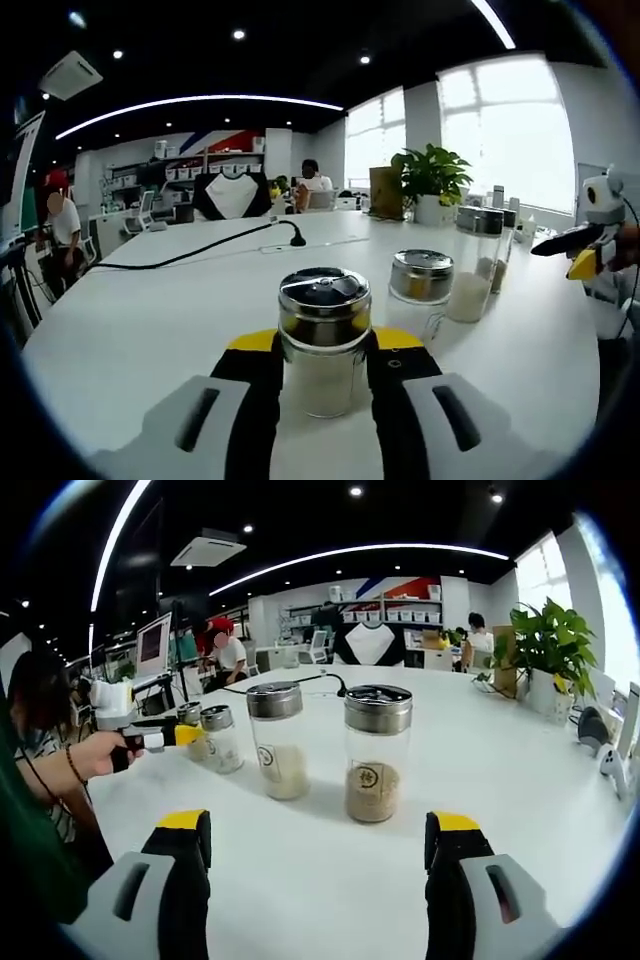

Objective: Rotate the seasoning bottle until the label or dispensing opening points toward the visible target arrow and the bottle remains upright within the marked orientation range

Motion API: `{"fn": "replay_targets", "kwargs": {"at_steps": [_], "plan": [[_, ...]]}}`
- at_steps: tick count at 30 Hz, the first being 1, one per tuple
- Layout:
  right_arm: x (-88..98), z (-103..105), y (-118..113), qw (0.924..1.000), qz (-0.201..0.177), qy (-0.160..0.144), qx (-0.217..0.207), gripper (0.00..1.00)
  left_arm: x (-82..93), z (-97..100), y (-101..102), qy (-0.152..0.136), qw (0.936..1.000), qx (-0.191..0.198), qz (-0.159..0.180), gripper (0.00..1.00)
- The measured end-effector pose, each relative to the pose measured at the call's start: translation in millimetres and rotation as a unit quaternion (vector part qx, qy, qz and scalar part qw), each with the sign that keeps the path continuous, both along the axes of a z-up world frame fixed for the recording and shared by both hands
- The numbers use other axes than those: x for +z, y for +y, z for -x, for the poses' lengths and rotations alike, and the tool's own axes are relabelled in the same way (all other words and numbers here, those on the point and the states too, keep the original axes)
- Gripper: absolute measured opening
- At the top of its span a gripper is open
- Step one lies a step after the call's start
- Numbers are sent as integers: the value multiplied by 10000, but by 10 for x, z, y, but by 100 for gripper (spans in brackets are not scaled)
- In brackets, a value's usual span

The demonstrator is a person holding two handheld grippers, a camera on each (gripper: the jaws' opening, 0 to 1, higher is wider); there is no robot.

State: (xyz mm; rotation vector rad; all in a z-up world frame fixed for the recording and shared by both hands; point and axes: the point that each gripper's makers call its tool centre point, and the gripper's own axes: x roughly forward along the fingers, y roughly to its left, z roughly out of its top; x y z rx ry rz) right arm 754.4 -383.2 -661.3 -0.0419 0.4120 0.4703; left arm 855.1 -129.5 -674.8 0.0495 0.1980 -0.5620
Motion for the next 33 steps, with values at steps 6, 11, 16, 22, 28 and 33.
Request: {"fn": "replay_targets", "kwargs": {"at_steps": [6,11,16,22,28,33], "plan": [[3,-13,-24,10000,12,6,-27,90,6,-9,0,-34,9990,-437,31,34],[-4,-15,-21,10000,9,16,-17,90,9,-21,-3,-47,9965,-827,66,34],[-6,-19,-31,10000,33,25,-32,90,12,9,-35,-60,9909,-1346,69,34],[15,-17,-8,10000,25,-5,9,89,10,19,-48,-98,9872,-1589,22,34],[42,-27,-11,10000,51,-34,13,89,5,13,-48,-121,9823,-1870,-12,34],[47,-24,-25,10000,49,-37,-21,89,8,35,-63,-207,9764,-2149,6,34]]}}
